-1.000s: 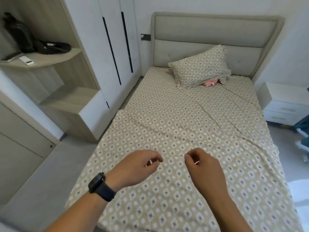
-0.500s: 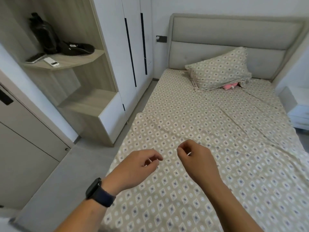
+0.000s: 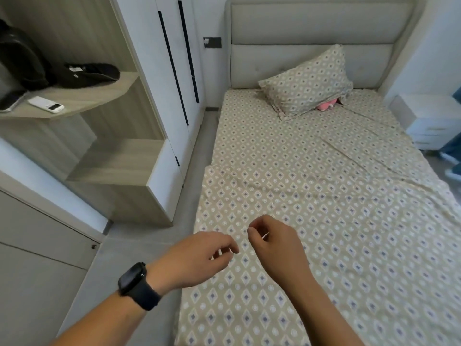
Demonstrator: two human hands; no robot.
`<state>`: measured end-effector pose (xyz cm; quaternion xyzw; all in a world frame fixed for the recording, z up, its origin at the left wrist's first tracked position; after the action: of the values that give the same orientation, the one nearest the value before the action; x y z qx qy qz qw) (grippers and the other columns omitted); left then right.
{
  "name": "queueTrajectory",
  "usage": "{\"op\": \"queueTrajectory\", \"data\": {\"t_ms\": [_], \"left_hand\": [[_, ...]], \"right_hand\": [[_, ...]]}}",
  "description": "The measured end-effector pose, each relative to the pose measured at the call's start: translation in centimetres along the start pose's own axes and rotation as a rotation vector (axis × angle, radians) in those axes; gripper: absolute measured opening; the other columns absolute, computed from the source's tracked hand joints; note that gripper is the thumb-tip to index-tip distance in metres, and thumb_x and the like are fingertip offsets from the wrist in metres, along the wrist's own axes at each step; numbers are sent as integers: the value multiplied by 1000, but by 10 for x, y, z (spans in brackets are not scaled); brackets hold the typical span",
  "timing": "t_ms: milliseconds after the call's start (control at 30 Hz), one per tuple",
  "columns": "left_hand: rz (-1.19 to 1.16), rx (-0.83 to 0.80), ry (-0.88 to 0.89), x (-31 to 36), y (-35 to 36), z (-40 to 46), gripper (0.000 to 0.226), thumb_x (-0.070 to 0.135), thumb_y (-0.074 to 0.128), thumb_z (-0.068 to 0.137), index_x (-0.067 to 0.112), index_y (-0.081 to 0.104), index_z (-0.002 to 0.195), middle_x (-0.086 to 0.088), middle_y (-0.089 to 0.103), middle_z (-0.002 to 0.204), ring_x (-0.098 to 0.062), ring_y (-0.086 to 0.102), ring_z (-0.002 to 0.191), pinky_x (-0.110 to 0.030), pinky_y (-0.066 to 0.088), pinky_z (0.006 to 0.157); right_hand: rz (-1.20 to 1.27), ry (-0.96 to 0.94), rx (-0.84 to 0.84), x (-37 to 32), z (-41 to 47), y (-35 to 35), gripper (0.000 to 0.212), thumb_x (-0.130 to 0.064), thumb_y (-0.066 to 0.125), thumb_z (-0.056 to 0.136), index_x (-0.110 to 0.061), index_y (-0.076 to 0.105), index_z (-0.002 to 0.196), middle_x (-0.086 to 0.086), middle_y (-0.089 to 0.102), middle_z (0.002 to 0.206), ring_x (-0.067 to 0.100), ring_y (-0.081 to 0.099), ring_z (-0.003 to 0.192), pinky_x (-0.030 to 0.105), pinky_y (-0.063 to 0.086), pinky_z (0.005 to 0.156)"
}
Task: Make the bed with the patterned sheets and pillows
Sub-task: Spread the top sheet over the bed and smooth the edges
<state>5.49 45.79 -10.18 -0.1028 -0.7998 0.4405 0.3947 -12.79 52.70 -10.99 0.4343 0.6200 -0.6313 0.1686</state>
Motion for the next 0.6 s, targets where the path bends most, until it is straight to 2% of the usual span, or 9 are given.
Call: {"op": "queueTrajectory", "data": {"t_ms": [100, 167, 233, 300, 400, 533, 600], "left_hand": [[-57, 42, -5, -8, 8, 3, 23, 43, 47, 101, 42, 62, 118, 25, 65, 107, 3, 60, 95, -25, 52, 83], [-163, 11, 4, -14, 15, -3, 21, 43, 50, 99, 43, 64, 115, 25, 66, 105, 2, 61, 95, -26, 52, 84], [-139, -44, 27, -28, 11, -8, 19, 47, 50, 96, 47, 62, 111, 27, 65, 104, 4, 61, 93, -28, 53, 84], [-54, -29, 53, -55, -9, 1, 16, 48, 48, 96, 50, 59, 108, 28, 64, 103, 5, 60, 92, -28, 53, 85], [-44, 14, 101, -94, -46, 15, 18, 40, 49, 100, 43, 62, 112, 25, 64, 102, 4, 59, 91, -24, 51, 83], [55, -116, 311, -129, -90, 17, 22, 43, 46, 101, 43, 60, 117, 25, 63, 105, 4, 59, 93, -23, 51, 83], [109, -195, 384, -141, -102, 13, 23, 45, 44, 100, 45, 59, 117, 26, 63, 104, 5, 58, 92, -22, 51, 82]], "right_hand": [[-66, -21, -46, -6, 16, 16, 10, -39, 56, 95, -36, 65, 94, -19, 67, 86, 0, 62, 76, 30, 56, 71], [-92, -22, -18, -18, 19, 21, 10, -40, 56, 96, -36, 65, 96, -19, 67, 88, -1, 62, 76, 28, 55, 70], [-75, 8, 71, -30, 25, 22, 10, -41, 56, 96, -37, 65, 95, -20, 66, 86, -1, 62, 75, 27, 54, 68], [-67, 47, 158, -45, 37, 25, 9, -40, 57, 96, -37, 65, 94, -21, 66, 85, -1, 63, 74, 27, 54, 67], [-108, 109, 247, -67, 49, 43, 10, -39, 57, 96, -36, 66, 97, -20, 66, 87, -1, 63, 76, 29, 55, 69], [-17, 215, 507, -114, 41, 80, 8, -36, 58, 96, -35, 66, 95, -20, 66, 86, 1, 63, 76, 27, 54, 69], [-13, 267, 521, -133, 25, 103, 8, -37, 58, 96, -36, 65, 94, -20, 66, 86, 0, 63, 77, 27, 55, 71]]}}
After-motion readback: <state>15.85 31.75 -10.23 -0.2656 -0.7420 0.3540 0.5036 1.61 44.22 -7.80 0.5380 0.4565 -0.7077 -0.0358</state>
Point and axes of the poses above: each hand's wrist, its own z-axis towards the middle knuckle, its own y-axis out of the palm, x = y × z, the point moved 1 cm from there along z, towards the middle knuckle
